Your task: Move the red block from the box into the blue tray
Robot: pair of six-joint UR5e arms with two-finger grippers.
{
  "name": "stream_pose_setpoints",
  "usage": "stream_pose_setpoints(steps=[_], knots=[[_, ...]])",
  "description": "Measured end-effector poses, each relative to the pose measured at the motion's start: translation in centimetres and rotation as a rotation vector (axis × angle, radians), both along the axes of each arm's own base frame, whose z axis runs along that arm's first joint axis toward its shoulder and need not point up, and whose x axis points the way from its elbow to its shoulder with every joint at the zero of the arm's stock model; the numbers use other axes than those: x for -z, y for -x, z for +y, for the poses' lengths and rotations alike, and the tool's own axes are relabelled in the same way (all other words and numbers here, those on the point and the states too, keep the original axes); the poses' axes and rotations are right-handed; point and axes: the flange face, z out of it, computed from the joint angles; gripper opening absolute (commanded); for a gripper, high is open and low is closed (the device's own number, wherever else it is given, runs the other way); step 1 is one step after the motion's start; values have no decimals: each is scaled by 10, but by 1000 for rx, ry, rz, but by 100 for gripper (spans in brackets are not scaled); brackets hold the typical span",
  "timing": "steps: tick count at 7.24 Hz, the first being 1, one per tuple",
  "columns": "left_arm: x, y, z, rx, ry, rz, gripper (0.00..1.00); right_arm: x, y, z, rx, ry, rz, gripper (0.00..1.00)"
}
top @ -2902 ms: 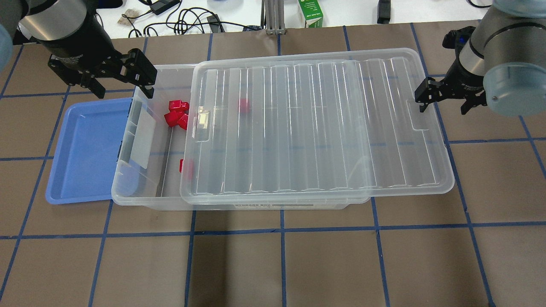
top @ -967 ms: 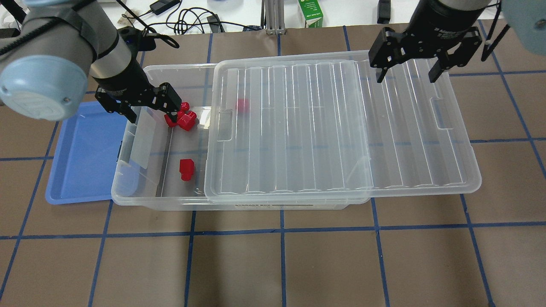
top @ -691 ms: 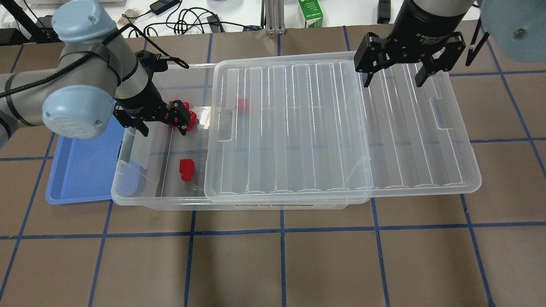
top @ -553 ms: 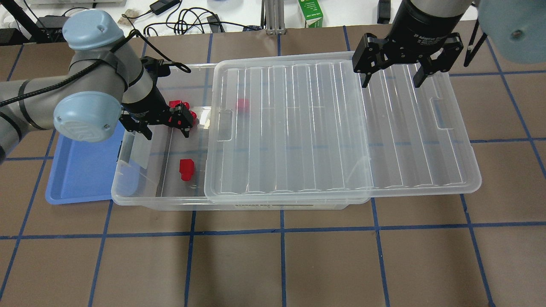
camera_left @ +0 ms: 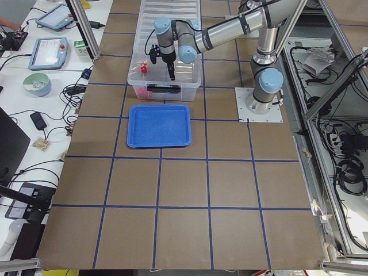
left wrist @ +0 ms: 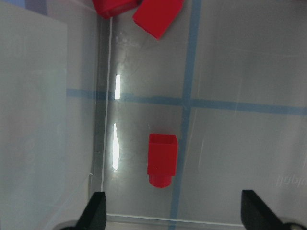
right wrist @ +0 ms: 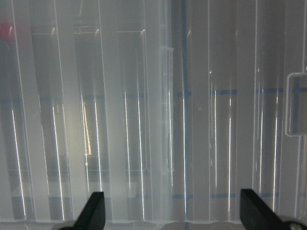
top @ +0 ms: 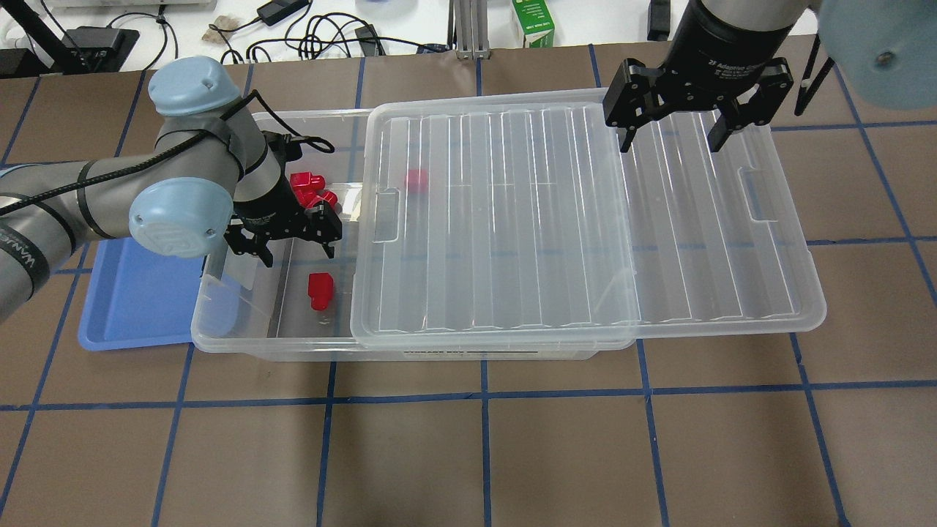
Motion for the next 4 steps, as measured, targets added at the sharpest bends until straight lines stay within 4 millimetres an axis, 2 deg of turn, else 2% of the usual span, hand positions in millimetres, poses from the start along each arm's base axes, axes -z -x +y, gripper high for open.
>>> stream_pose_setpoints(steps=[2, 4], knots=[[23, 3, 7, -13, -25, -3, 100, 0, 1, 0, 1, -1, -3, 100], [37, 4, 11, -13, -50, -3, 100, 0, 0, 0, 1, 0, -4, 100]])
